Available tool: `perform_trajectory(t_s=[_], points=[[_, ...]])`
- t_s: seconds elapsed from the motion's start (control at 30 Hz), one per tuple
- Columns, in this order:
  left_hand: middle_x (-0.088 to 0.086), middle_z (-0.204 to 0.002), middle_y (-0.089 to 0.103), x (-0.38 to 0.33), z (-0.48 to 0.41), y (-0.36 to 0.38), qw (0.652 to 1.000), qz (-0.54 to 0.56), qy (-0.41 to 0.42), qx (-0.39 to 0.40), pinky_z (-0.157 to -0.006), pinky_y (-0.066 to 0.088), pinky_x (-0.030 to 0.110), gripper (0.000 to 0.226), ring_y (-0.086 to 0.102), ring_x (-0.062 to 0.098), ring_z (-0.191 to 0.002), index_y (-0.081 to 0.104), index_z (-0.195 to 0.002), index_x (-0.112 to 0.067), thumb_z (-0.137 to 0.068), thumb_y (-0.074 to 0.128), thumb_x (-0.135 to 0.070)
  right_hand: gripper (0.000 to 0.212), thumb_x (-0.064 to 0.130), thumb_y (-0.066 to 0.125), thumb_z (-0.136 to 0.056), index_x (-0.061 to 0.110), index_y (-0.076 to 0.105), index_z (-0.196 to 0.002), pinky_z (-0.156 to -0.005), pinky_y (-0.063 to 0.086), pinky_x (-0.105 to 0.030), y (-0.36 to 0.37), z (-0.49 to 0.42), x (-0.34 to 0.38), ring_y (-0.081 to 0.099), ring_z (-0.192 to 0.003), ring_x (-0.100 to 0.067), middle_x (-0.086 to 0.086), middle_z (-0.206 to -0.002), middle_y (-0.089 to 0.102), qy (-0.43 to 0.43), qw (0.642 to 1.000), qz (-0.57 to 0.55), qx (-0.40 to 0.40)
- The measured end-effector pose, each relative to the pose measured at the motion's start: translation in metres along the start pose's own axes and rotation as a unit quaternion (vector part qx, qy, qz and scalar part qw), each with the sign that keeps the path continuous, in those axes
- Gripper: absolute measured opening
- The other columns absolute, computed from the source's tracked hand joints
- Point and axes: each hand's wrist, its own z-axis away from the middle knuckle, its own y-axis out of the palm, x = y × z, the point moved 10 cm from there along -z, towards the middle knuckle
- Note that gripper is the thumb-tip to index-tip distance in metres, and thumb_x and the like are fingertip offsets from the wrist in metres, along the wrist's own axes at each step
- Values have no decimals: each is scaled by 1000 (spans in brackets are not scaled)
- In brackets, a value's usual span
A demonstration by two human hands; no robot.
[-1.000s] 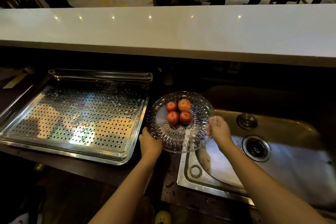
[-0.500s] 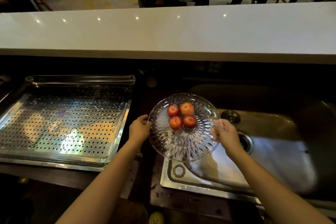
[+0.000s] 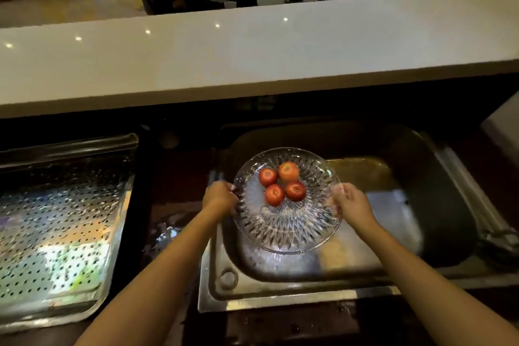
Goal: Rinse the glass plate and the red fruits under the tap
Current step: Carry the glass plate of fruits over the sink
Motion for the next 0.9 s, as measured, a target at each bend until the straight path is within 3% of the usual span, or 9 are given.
perform_trajectory(t_s=[0.13,0.23,0.3,0.43,0.57,0.7,0.9], points=[[14,-104,68,-13,-17,36,999,-34,11,18,-84,55,33,25,66,26,-91,65,-103,-11,-80,62,-1,21,17,44,-97,10,56,-81,-57,45,-29,-20,-8,-28,52,-55,-17,-5,-63,58,33,998,41,-31],[14,-100,68,-15,-29,65,998,-47,8,41,-82,57,38,17,67,27,-84,65,-90,-13,-80,61,1,21,16,45,-97,4,57,-85,-57,45,-32,-26,-16,-60,51,-52,-18,-3,-61,56,75,995,57,-42],[16,-101,68,-12,-36,85,996,-67,7,56,-83,56,41,16,67,29,-90,65,-92,-9,-80,61,2,19,11,46,-94,-2,58,-90,-56,45,-32,-30,-23,-81,52,-53,-21,-9,-64,58,106,990,75,-51],[18,-106,68,-1,-45,123,991,-103,2,82,-87,55,40,23,65,32,-99,65,-100,-5,-80,60,3,24,11,46,-91,-9,60,-89,-72,52,-42,-32,-36,-113,64,-75,-36,-28,-82,66,134,978,155,-43],[21,-105,69,15,-49,155,987,-129,-4,90,-84,53,35,23,65,34,-100,66,-101,1,-79,59,1,21,15,49,-90,-2,60,-83,-68,45,-31,-31,-48,-142,62,-81,-32,-22,-83,65,159,958,237,-10],[18,-113,66,27,-48,173,985,-155,-5,80,-87,47,34,25,59,32,-109,62,-106,-1,-83,55,-4,25,19,49,-92,-3,59,-95,-72,45,-32,-32,-57,-155,61,-96,-36,-25,-100,66,171,938,301,7],[18,-117,61,32,-42,185,981,-182,11,65,-83,45,33,26,57,32,-108,53,-111,0,-86,52,-9,27,26,50,-92,2,59,-101,-74,46,-33,-28,-62,-169,60,-98,-35,-20,-107,63,192,912,361,37]])
